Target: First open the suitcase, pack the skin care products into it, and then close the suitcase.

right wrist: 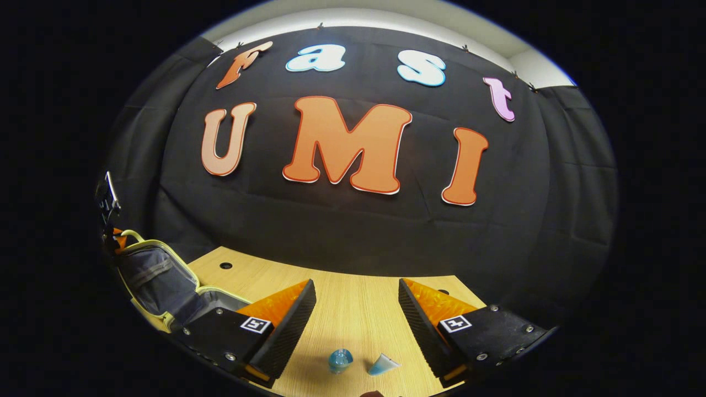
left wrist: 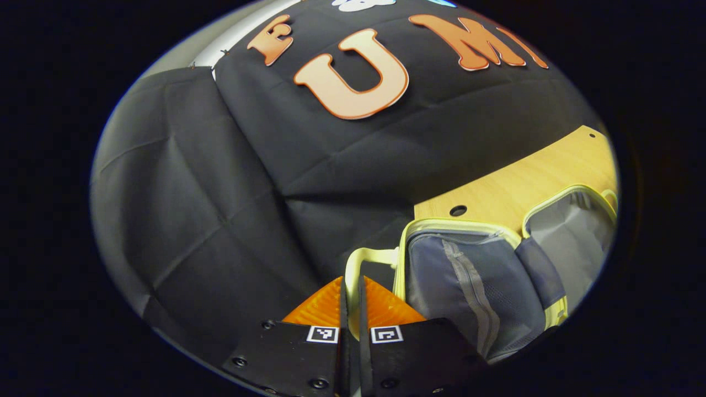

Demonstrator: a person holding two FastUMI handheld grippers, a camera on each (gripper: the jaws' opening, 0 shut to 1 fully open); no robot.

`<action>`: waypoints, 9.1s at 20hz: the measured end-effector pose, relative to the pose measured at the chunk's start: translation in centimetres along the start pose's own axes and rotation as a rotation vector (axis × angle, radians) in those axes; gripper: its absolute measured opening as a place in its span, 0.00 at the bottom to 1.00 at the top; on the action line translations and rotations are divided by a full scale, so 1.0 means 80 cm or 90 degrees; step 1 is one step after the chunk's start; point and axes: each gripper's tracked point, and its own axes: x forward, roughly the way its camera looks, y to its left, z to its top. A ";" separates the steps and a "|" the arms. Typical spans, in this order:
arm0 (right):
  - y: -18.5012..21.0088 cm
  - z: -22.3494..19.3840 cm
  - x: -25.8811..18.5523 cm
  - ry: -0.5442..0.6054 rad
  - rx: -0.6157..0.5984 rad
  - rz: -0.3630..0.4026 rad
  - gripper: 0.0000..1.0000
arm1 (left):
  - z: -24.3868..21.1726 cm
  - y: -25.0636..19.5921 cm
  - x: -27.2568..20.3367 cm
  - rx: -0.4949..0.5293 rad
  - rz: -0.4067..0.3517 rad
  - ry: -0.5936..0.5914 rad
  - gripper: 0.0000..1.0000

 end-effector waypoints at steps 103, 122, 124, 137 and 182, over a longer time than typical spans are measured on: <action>0.012 -0.259 0.006 0.271 0.060 0.306 0.25 | 0.204 -0.453 -0.254 -0.149 -0.312 -0.112 0.42; 0.243 -0.112 -0.002 0.187 0.114 0.393 0.25 | 0.065 -0.388 -0.141 -0.085 -0.417 0.047 0.42; 0.259 -0.122 -0.006 0.197 0.110 0.396 0.25 | 0.052 -0.390 -0.141 -0.081 -0.437 0.063 0.43; 0.317 -0.209 0.013 0.283 0.096 0.399 0.25 | 0.002 -0.428 -0.110 -0.042 -0.468 0.200 0.43; 0.097 0.007 0.032 0.067 0.047 0.127 0.89 | -0.108 -0.047 0.001 -0.553 -0.150 0.226 0.98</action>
